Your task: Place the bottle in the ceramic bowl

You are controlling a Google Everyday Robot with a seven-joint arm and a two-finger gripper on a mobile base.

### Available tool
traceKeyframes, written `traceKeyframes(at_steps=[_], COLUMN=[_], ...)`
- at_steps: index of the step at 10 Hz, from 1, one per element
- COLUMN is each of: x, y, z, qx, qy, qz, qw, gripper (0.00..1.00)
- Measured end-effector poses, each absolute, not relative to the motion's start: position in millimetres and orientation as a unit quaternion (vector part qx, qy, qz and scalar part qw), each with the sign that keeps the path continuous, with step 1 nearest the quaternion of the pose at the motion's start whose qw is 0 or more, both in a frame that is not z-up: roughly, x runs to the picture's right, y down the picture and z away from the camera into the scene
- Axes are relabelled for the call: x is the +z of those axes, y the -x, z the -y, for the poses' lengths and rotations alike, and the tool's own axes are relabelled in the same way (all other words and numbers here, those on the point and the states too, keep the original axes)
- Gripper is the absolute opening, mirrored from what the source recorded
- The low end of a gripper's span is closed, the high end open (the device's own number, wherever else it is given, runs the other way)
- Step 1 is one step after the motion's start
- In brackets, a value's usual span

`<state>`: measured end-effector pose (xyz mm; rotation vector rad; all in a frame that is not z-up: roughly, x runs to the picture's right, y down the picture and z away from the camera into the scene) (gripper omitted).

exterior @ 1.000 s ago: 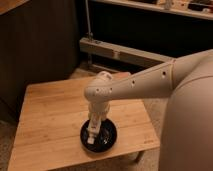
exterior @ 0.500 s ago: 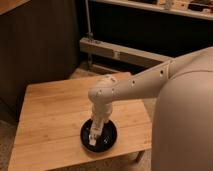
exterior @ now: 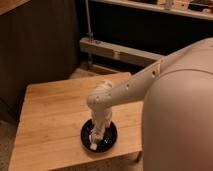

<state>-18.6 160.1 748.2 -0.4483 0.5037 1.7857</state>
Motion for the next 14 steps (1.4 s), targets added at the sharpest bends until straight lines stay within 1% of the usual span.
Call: traceKeyframes(at_steps=[1, 14], x=[746.9, 747.7], y=[27.5, 23.6], z=[-162.6, -165.0], qx=[0.764, 0.764], qy=[0.191, 0.187], qz=[-0.216, -0.223], qw=[0.577, 0.577], gripper=[0.7, 0.7])
